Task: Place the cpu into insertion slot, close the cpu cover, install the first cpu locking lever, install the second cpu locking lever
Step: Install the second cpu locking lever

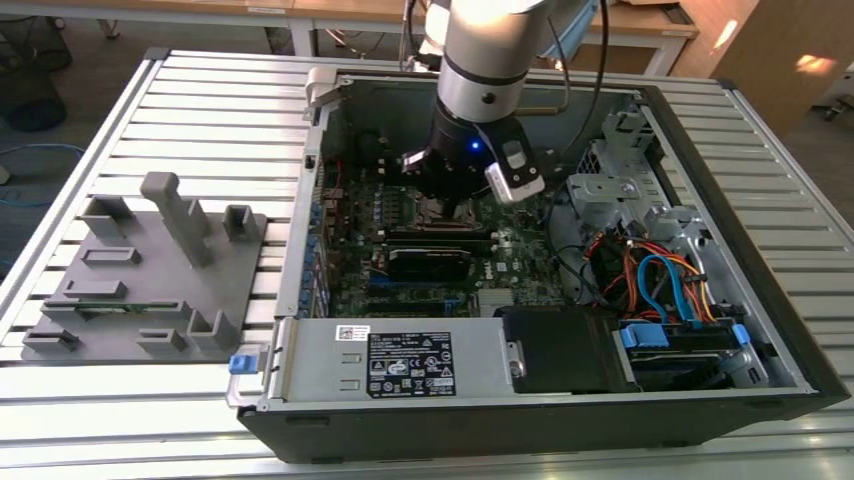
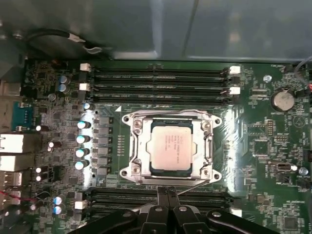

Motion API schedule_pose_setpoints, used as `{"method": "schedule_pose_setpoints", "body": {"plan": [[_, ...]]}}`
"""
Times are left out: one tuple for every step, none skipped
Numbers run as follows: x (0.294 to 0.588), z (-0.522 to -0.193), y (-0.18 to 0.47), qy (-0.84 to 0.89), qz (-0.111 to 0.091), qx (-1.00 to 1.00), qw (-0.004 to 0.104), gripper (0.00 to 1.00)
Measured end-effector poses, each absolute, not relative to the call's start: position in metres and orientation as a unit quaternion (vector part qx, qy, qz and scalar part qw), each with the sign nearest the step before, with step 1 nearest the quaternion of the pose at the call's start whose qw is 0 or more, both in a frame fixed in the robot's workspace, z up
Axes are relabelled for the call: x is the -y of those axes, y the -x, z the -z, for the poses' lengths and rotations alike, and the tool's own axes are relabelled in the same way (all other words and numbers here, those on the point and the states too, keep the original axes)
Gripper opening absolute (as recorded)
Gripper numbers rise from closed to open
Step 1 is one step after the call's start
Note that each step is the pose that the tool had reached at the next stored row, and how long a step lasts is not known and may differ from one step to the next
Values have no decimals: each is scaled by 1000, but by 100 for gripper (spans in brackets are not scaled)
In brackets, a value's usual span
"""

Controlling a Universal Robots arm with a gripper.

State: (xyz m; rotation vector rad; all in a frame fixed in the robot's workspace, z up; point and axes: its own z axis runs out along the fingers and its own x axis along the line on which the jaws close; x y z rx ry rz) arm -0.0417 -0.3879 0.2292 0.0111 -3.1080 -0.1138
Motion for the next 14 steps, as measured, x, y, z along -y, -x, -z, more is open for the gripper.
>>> {"method": "schedule_pose_setpoints", "body": {"plan": [[388,-229,44,-4,37,999,16,10],[389,-228,46,-4,37,999,16,10],[389,-228,49,-4,37,999,16,10],[389,-227,52,-4,37,999,16,10],[390,-227,54,-4,37,999,16,10],[391,-227,56,-3,39,999,17,10],[392,-227,56,-4,41,999,17,10],[393,-227,57,-3,44,999,17,10],[394,-226,57,-3,46,999,18,10],[396,-226,57,-3,48,999,18,10],[397,-226,57,-3,50,999,18,10],[399,-226,57,-3,50,999,18,10],[401,-226,57,-3,51,999,18,10],[402,-226,58,-3,52,998,18,10]]}}
